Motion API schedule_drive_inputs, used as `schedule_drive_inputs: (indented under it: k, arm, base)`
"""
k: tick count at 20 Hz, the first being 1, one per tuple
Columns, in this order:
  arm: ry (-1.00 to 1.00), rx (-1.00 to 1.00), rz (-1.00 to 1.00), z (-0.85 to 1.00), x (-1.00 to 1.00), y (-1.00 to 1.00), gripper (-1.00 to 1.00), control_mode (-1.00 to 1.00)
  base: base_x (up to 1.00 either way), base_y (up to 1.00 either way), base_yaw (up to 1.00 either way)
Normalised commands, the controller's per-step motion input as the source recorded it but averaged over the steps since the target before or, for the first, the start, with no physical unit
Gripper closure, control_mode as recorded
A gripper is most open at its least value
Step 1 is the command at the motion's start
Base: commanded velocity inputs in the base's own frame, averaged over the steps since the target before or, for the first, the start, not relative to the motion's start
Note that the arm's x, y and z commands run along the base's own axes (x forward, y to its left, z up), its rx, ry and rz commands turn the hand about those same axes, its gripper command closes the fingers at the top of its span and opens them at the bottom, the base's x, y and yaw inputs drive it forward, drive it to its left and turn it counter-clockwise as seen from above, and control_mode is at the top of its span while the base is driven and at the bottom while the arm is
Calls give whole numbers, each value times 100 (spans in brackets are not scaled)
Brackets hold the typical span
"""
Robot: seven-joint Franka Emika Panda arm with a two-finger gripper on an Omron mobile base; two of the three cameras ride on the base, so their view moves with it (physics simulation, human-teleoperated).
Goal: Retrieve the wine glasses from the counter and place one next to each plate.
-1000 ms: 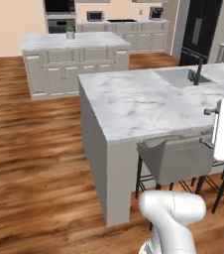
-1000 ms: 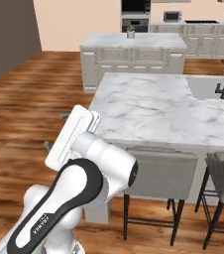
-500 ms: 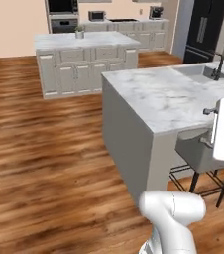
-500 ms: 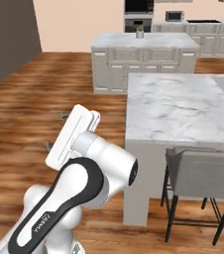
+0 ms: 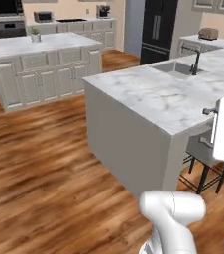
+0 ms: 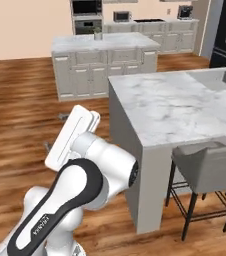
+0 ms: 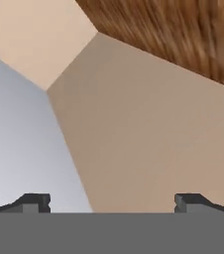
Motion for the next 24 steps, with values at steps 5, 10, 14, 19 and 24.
schedule_drive_inputs:
  k: [5,10,14,19,24]
  arm:
    - [0,0,0,0,0,0,-100,100]
    - [0,0,0,0,0,0,-100,100]
    - [0,0,0,0,0,0,-100,100]
    - [0,0,0,0,0,0,-100,100]
    - [0,0,0,0,0,0,-100,100]
  base:
    - [46,39,-85]
    - [0,3,-100]
    - [0,2,-100]
    - [18,83,-70]
    - [11,100,-18]
